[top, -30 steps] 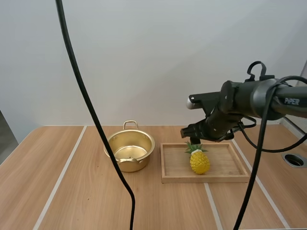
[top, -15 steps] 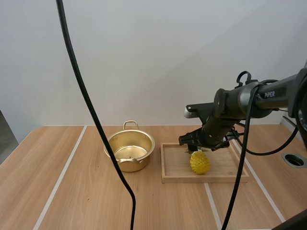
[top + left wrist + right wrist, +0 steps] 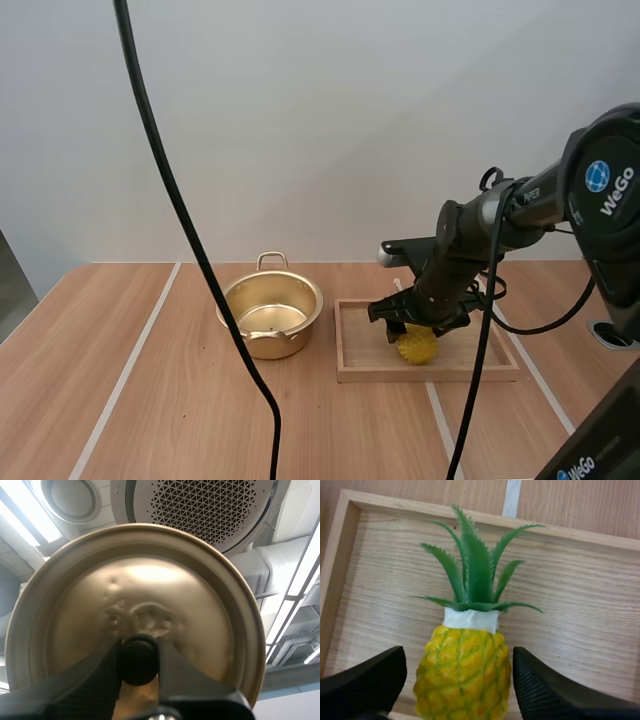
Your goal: Open the pot, put the pineapple inside, and close it
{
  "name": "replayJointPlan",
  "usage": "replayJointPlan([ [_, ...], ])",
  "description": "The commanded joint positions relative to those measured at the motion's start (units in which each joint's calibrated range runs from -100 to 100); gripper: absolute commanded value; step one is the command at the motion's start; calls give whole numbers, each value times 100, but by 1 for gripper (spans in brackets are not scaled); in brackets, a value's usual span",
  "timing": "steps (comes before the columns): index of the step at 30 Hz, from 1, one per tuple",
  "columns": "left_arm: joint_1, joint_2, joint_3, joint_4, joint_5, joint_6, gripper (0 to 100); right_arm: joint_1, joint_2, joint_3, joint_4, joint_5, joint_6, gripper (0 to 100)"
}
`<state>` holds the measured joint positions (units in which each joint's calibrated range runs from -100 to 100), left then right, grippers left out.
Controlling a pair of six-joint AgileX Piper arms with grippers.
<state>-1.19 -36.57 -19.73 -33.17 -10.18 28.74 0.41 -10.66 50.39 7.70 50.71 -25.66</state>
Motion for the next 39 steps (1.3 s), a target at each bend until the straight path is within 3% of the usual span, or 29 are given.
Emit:
replayJointPlan([
  [1, 7, -58, -128, 6, -135, -29, 0, -25, 33, -58, 2, -61, -187, 100],
  [6, 7, -58, -248, 6, -135, -29, 0, -25, 90, -58, 12, -61, -523, 97],
  [7, 7, -58, -264, 6, -135, -29, 0, -25, 90, -58, 12, -61, -542, 80],
  [10, 7, -58, -297, 6, -135, -29, 0, -25, 90, -58, 12, 38, -448, 0],
  [23, 7, -121, -295, 6, -135, -29, 0, -25, -314, -468, 32, -52, -417, 0],
  [30, 7, -150, -295, 6, -135, -29, 0, -25, -1561, -1624, 519, -493, -417, 0],
  [39, 7, -190, -295, 246, -135, -29, 0, -25, -3214, -3024, 521, -1871, -332, 0],
])
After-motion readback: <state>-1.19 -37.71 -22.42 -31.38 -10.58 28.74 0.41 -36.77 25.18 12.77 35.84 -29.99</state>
